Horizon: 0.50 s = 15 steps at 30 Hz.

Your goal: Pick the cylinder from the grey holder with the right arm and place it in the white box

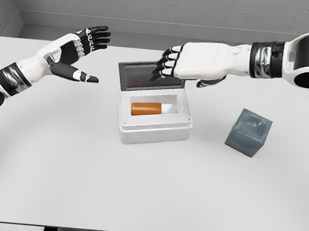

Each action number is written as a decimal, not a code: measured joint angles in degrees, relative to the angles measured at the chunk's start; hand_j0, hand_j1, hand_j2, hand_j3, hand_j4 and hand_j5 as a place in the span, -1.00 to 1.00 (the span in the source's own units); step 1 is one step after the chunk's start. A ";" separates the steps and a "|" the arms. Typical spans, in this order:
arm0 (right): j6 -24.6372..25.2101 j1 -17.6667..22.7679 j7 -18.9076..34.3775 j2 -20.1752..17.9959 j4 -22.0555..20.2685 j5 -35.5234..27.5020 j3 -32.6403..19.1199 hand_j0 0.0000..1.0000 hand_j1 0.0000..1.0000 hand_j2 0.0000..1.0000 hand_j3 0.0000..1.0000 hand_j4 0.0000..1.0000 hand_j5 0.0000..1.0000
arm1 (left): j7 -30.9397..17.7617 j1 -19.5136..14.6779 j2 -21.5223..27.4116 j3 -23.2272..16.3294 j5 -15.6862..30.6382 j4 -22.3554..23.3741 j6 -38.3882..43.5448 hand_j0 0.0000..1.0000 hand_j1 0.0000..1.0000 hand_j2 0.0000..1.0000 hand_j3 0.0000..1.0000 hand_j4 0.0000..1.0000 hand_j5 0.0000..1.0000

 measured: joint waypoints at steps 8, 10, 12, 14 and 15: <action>-0.02 2.11 0.01 -13.38 -7.35 -4.52 -5.36 0.99 0.99 0.99 0.99 0.99 0.99 | 0.00 -0.88 -2.39 -1.11 -0.13 1.76 0.08 1.00 1.00 1.00 1.00 1.00 1.00; -0.02 3.51 0.01 -17.31 -7.69 -6.39 -6.90 0.99 0.99 0.99 0.99 0.99 0.99 | 0.00 -0.88 -2.74 -1.71 -0.14 1.87 0.11 1.00 1.00 1.00 1.00 1.00 1.00; -0.03 5.45 0.01 -20.07 -7.32 -8.12 -7.70 0.99 0.99 0.99 0.99 0.99 0.99 | 0.00 -0.88 -3.04 -2.10 -0.14 1.88 0.12 1.00 1.00 1.00 1.00 1.00 1.00; -0.04 8.00 0.01 -21.79 -6.03 -9.45 -8.08 0.99 0.99 0.99 0.99 0.99 0.99 | 0.00 -0.88 -3.23 -2.31 -0.15 1.91 0.13 1.00 1.00 1.00 1.00 1.00 1.00; -0.04 8.88 0.01 -22.32 -5.26 -9.87 -8.18 0.99 0.99 0.99 0.99 0.99 0.99 | 0.00 -0.88 -3.37 -2.37 -0.15 1.92 0.13 1.00 1.00 1.00 1.00 1.00 1.00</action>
